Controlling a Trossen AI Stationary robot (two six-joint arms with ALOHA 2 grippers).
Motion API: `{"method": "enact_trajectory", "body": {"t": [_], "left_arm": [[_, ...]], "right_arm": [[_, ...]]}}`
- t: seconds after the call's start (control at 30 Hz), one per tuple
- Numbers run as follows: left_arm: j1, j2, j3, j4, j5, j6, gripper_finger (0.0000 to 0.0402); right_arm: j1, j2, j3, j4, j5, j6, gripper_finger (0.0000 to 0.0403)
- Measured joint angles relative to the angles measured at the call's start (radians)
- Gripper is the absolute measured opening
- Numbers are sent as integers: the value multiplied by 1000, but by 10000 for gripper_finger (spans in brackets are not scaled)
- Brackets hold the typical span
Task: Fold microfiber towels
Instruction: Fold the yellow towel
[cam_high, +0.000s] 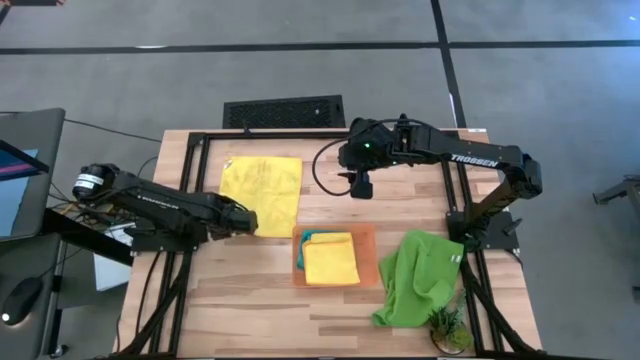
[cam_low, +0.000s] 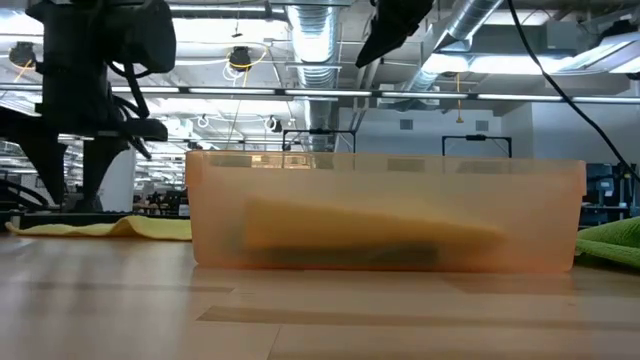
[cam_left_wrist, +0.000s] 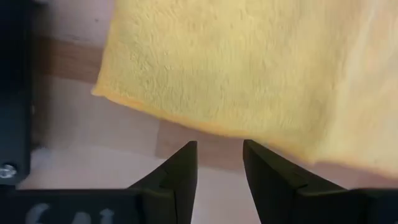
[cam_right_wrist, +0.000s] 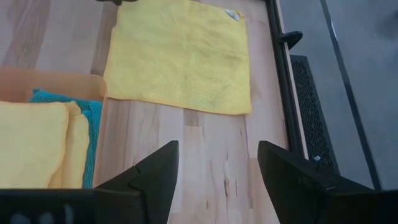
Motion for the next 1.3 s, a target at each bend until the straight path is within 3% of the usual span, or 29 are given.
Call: {"method": "enact_trajectory", "body": {"t": [0.2, 0.37, 0.63, 0.93, 1.13, 1.3], "left_arm": [[-14, -1, -70, -12, 41, -183, 121], [-34, -1, -85, -19, -29, -286, 121], [-35, -1, -85, -106, -16, -371, 121], [-48, -1, -136, -75, 23, -447, 121], [-59, 0, -155, -52, -86, -449, 121], [-60, 0, -180, -40, -82, -423, 121]], "right_arm": [[-1, 0, 0, 1, 0, -18, 244], [-6, 0, 0, 1, 0, -32, 244], [-20, 0, 0, -2, 0, -32, 244], [-28, 0, 0, -6, 0, -32, 244], [-28, 0, 0, -6, 0, -34, 244], [-28, 0, 0, -5, 0, -49, 244]]}}
